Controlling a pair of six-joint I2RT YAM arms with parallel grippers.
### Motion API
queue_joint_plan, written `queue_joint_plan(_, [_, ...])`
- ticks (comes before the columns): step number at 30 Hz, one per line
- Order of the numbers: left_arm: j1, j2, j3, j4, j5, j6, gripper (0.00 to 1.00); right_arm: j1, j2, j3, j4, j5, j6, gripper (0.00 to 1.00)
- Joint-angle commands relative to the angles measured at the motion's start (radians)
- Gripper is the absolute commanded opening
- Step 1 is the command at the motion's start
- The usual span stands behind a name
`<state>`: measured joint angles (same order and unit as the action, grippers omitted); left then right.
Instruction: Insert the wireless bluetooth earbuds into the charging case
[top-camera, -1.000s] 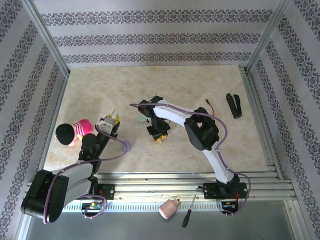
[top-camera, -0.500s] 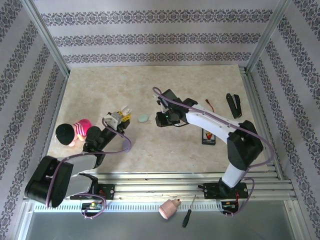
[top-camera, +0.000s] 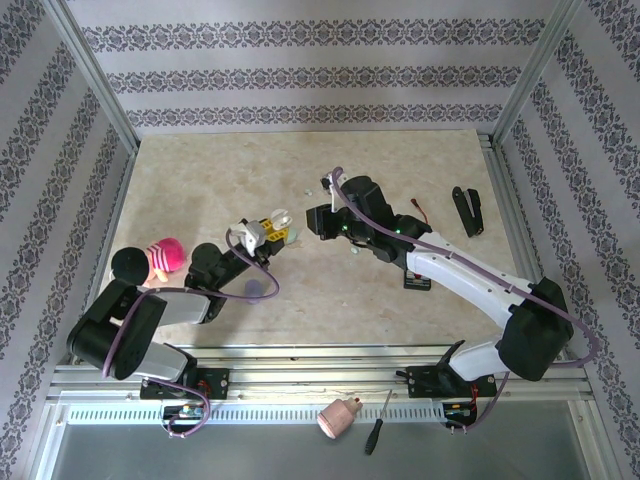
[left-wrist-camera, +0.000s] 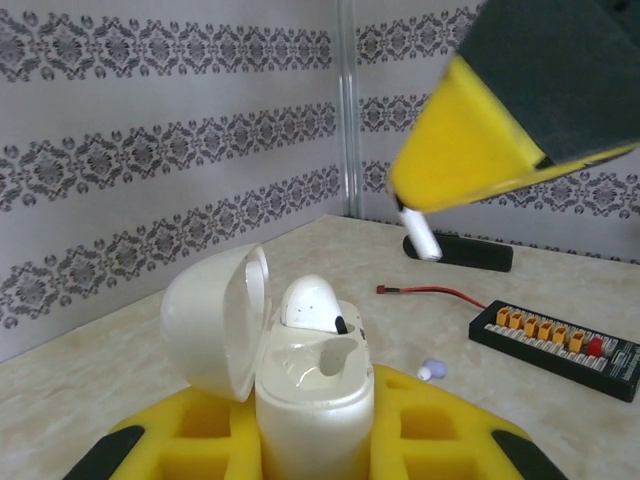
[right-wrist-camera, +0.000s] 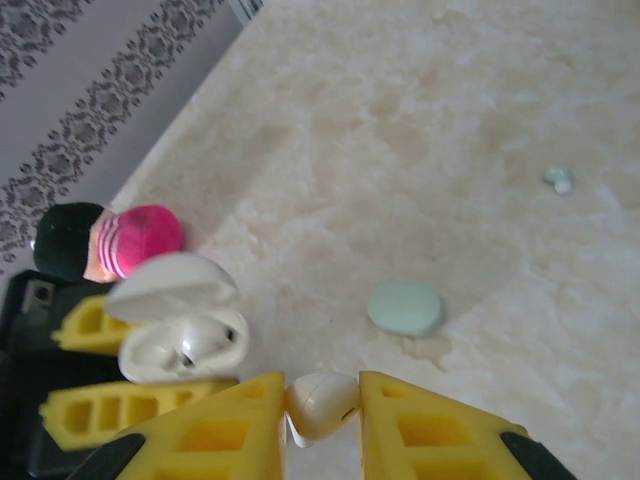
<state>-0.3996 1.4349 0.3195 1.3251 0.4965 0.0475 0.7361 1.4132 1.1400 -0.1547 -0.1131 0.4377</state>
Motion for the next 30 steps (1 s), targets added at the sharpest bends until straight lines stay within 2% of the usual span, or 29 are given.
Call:
queue_joint_plan(1, [-0.025,0.029,0.028,0.065,-0.003,0.002,0.00,0.018,-0.023,-0.001,0.094,-0.014,-0.032,0.23])
queue_joint_plan(13, [-0.047,0.072,0.069,0.102,-0.035,-0.035,0.00,0.061,0.037,0.040,0.139,-0.038,-0.071,0.23])
queue_joint_plan(30, [-0.049,0.067,0.069,0.102,-0.030,-0.036,0.00,0.067,0.077,0.038,0.181,-0.025,-0.076,0.21])
